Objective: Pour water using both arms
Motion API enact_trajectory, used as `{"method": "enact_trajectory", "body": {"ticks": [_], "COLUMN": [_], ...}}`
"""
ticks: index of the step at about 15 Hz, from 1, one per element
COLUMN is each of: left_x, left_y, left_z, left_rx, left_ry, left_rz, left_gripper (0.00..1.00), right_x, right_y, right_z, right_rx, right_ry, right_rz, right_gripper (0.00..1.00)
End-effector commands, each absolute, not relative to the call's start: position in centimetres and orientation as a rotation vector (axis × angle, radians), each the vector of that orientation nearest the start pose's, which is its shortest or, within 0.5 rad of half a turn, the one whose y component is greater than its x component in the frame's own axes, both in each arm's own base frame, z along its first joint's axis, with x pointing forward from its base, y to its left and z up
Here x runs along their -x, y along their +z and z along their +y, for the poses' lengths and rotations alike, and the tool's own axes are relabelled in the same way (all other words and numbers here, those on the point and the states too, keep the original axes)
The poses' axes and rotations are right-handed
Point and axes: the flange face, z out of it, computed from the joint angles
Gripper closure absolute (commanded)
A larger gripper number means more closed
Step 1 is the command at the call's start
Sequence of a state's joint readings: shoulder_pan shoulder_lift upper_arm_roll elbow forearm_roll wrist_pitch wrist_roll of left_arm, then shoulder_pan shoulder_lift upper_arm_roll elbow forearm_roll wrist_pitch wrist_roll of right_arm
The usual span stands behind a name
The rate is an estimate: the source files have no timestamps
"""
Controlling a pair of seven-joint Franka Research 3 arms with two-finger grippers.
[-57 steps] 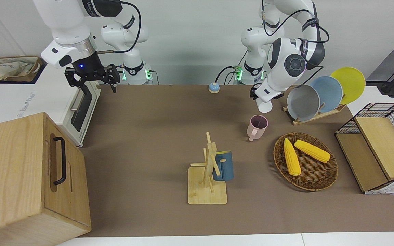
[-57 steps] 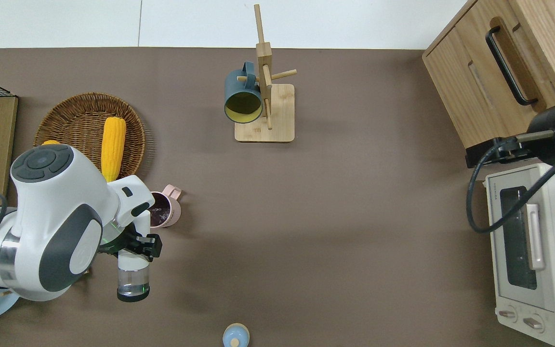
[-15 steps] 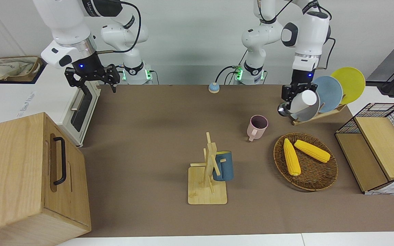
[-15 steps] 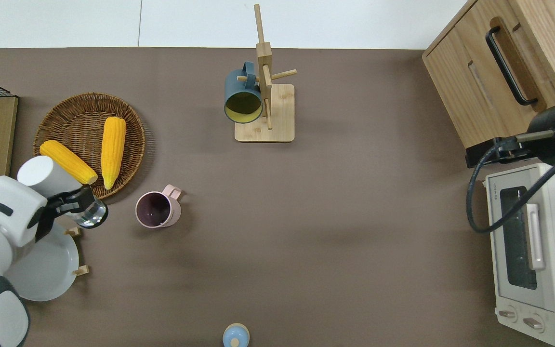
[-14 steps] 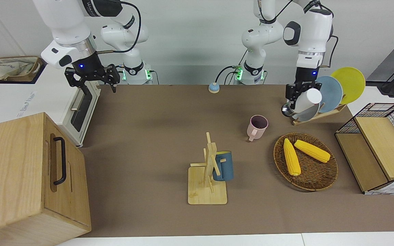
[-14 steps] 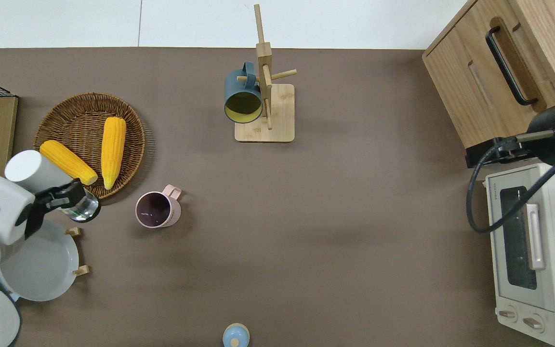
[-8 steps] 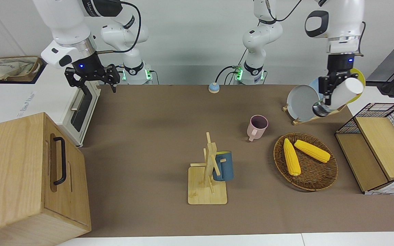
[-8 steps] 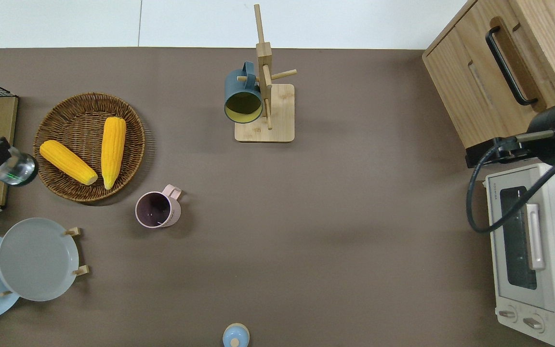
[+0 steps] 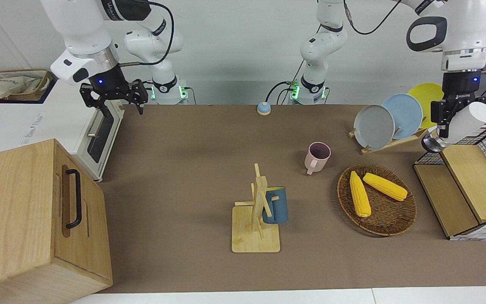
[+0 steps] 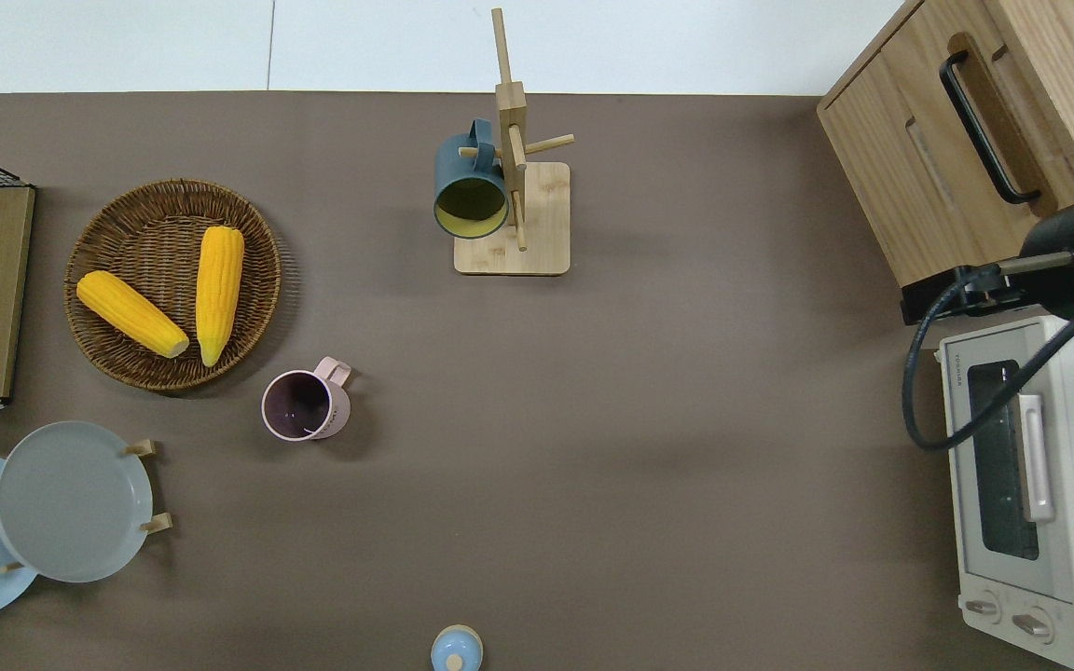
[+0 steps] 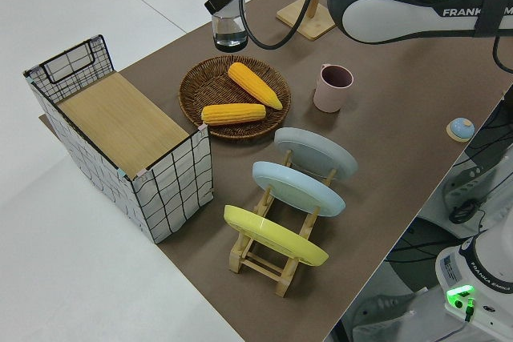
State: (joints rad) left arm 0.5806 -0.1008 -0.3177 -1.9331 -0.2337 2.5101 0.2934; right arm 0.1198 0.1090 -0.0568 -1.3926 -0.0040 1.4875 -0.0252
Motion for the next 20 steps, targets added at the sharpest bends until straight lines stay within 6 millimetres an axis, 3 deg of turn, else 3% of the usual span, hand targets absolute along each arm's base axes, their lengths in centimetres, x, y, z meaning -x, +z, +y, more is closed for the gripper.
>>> {"method": "enact_trajectory", "body": {"ticks": [1, 8, 11, 16, 20], "left_x": [-57.3, -59.4, -60.1, -59.1, -58.7], "left_y": [62.6, 62.7, 61.6, 59.0, 56.2], "left_z": [18.4, 26.9, 29.3, 34.0, 36.5], "left_rx": [2.915, 2.911, 2.908, 2.895, 2.899], "left_ry": [-1.163, -1.225, -1.256, -1.266, -1.312], "left_rz": [-0.103, -0.019, 0.013, 0.053, 0.087], "left_gripper": [1.0, 1.0, 1.0, 1.0, 1.0], "right_x": [-57.7, -57.7, -57.7, -57.7, -57.7], "right_y": [64.2, 64.2, 64.2, 64.2, 64.2], "right_z": [3.9, 3.9, 3.9, 3.9, 3.9], "right_rx": [3.133, 3.133, 3.133, 3.133, 3.133], "right_ry": [0.014, 0.017, 0.017, 0.014, 0.017], "right_rz": [-0.122, -0.122, -0.122, -0.122, -0.122], "right_gripper": [0.013, 0.013, 0.013, 0.011, 0.011]}}
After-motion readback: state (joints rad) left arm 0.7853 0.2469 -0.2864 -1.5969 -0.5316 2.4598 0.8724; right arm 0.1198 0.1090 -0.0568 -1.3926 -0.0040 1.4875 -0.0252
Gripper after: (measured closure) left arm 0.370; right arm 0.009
